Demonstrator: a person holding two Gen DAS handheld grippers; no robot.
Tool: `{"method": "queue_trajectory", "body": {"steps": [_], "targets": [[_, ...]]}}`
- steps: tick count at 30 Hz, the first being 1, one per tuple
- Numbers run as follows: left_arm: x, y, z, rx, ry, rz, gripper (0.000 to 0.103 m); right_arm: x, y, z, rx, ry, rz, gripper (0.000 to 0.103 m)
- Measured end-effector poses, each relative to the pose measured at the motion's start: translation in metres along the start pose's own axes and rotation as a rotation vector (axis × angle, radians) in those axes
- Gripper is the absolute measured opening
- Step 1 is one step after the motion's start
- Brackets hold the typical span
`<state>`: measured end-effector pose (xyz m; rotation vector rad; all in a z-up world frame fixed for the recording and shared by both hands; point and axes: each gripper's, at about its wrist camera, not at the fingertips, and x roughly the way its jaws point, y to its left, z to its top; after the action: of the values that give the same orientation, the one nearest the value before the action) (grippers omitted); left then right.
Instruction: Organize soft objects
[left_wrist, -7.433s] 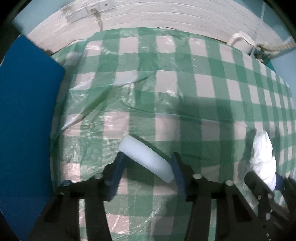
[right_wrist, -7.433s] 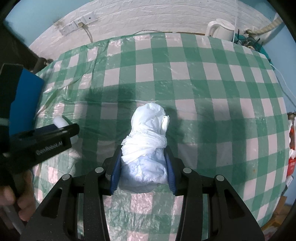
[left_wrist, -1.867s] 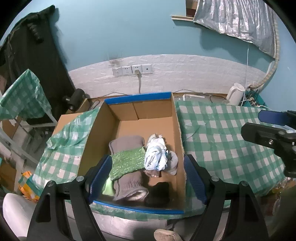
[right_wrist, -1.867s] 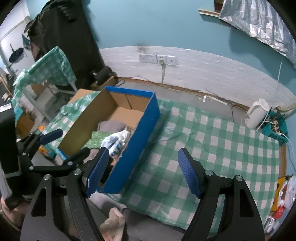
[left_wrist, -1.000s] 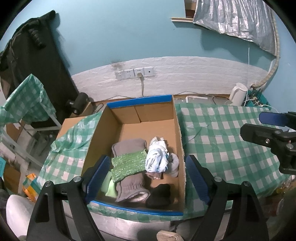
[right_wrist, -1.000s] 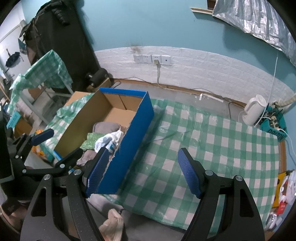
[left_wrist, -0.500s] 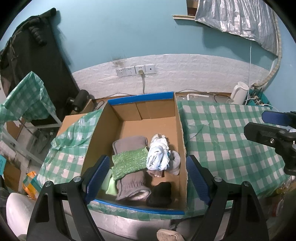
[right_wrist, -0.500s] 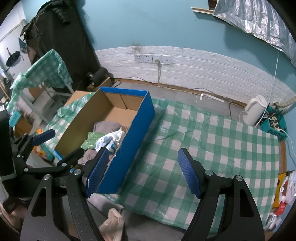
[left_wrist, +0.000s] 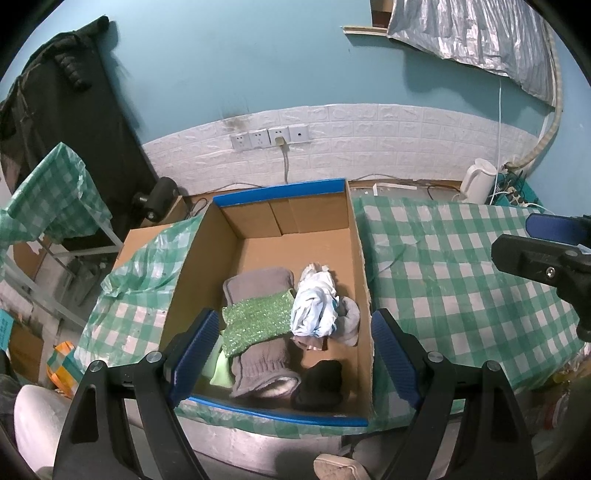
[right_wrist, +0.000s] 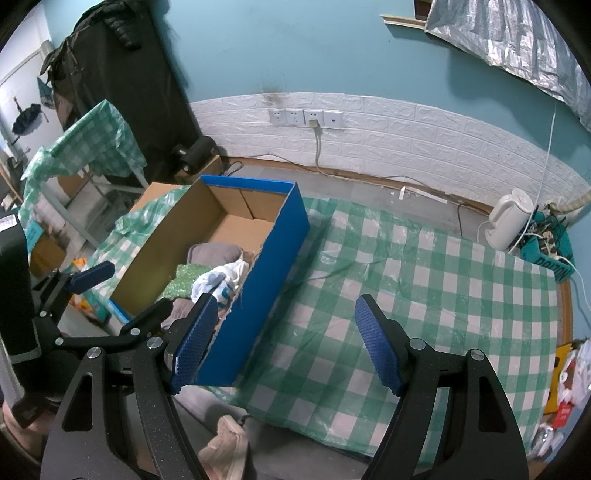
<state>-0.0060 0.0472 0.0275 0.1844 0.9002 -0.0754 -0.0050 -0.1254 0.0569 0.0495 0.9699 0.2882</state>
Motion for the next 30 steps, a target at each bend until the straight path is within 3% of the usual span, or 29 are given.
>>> {"method": "queue_trajectory", "body": {"steps": [30], "targets": [[0.005, 0.0026, -0.0043, -0.012, 0.02, -0.001, 0.085, 0.0003, 0.0036, -0.0019, -0.002, 0.002, 0.002, 0.077]]}}
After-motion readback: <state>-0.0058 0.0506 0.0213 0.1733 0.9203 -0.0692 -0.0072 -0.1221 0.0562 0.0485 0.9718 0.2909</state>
